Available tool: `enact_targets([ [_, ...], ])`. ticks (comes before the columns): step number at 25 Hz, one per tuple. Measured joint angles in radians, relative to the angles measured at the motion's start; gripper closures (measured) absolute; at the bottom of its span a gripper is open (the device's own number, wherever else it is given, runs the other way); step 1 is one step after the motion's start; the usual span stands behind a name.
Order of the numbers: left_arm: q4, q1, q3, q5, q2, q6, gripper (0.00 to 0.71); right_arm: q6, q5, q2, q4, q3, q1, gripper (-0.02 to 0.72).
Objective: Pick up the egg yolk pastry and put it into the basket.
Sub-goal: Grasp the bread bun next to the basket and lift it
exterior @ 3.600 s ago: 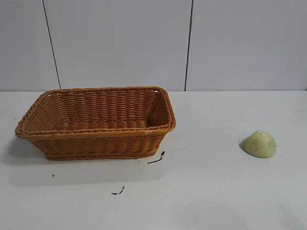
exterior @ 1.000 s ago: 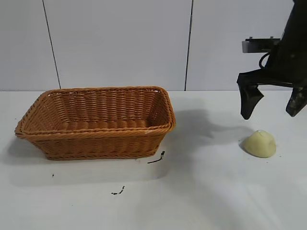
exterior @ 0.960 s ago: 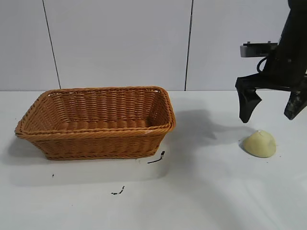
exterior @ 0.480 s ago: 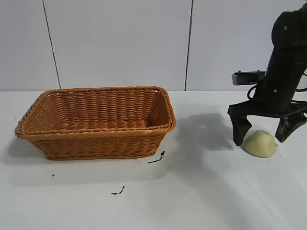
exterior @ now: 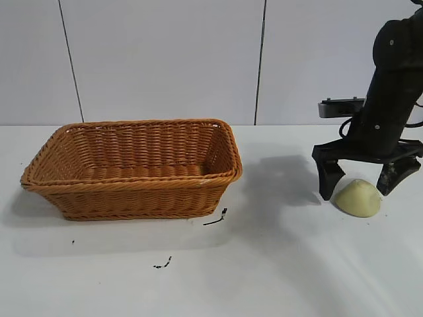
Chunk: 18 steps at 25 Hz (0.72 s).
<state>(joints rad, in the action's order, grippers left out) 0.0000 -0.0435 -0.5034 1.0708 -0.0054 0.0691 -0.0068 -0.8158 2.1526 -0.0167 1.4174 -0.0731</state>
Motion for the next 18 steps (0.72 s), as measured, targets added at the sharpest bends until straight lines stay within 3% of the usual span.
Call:
enact_targets([
  [5, 0.0, 0.0, 0.0, 0.0, 0.0, 0.0, 0.014, 0.0, -0.002, 0.0, 0.0, 0.0, 0.0, 0.417],
  [13, 0.0, 0.0, 0.0, 0.0, 0.0, 0.0, 0.014, 0.0, 0.0, 0.0, 0.0, 0.0, 0.0, 0.524],
  [18, 0.0, 0.0, 0.0, 0.0, 0.0, 0.0, 0.014, 0.0, 0.001, 0.0, 0.0, 0.0, 0.0, 0.539],
])
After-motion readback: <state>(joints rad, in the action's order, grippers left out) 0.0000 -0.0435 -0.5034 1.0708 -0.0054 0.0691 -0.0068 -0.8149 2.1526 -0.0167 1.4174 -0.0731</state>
